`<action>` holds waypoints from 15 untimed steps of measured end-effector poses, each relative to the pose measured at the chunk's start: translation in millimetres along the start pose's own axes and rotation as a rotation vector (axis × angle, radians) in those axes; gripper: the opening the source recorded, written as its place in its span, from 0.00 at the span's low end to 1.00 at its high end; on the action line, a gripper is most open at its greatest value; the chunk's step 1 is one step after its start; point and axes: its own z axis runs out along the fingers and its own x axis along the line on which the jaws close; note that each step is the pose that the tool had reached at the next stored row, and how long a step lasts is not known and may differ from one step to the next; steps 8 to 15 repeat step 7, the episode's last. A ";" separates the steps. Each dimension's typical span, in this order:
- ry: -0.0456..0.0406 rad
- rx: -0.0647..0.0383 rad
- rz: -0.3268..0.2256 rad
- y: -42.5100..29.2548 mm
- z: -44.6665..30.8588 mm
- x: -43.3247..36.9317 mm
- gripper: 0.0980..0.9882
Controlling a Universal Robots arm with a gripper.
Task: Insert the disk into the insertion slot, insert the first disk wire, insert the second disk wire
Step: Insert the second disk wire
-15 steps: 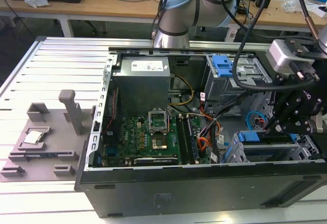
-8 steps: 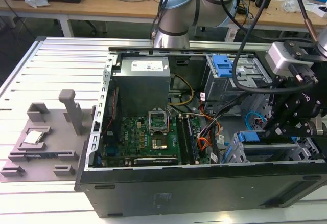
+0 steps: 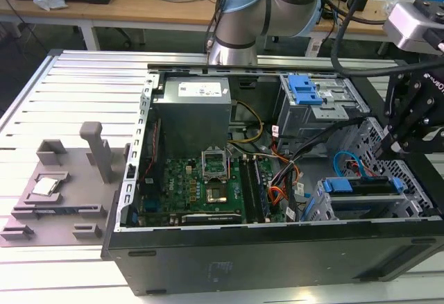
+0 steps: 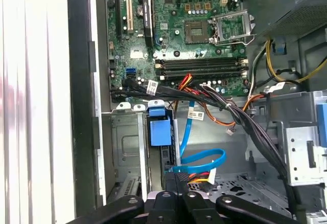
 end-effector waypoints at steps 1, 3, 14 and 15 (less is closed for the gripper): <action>0.0001 0.000 0.000 0.0 -0.1 0.0 0.01; 0.0003 0.000 0.000 0.0 -0.3 0.0 0.01; 0.0003 0.000 0.000 0.1 -0.5 0.0 0.01; 0.0003 0.000 0.000 0.1 -0.5 0.0 0.01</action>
